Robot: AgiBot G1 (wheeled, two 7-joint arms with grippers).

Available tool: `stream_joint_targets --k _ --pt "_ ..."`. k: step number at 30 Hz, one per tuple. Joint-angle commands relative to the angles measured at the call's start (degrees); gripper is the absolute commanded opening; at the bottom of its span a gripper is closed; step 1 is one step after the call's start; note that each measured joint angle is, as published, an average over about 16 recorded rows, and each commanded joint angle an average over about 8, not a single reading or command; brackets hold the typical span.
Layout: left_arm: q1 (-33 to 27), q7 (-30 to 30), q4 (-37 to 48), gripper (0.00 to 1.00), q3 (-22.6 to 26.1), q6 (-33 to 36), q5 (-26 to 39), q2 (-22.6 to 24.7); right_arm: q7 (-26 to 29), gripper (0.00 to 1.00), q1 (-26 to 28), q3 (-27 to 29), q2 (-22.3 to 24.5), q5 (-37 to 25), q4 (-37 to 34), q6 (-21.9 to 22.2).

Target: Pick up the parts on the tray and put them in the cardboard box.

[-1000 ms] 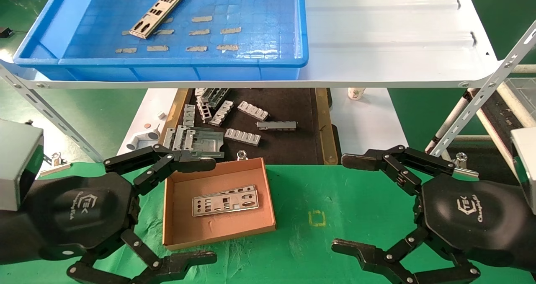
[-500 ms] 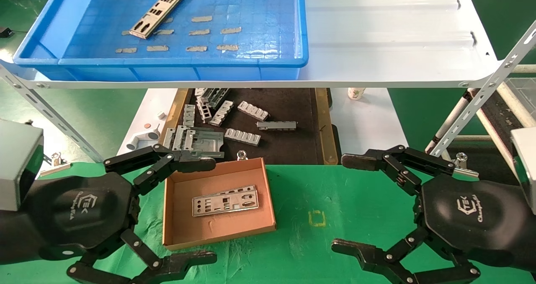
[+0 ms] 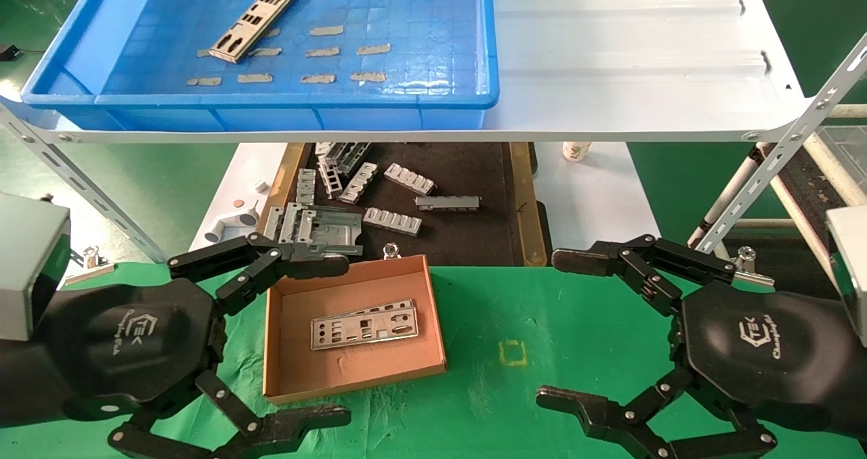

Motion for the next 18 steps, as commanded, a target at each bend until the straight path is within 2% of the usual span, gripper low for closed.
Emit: stream_joint_targets --k 1,18 --pt "0.0 0.0 0.0 1.0 0.0 0.0 0.0 0.0 0.0 1.0 0.0 0.0 0.0 0.0 0.0 0.0" --pt "0.0 0.0 0.0 1.0 0.0 0.0 0.0 0.0 0.0 1.0 0.0 0.0 0.0 0.0 0.0 0.0"
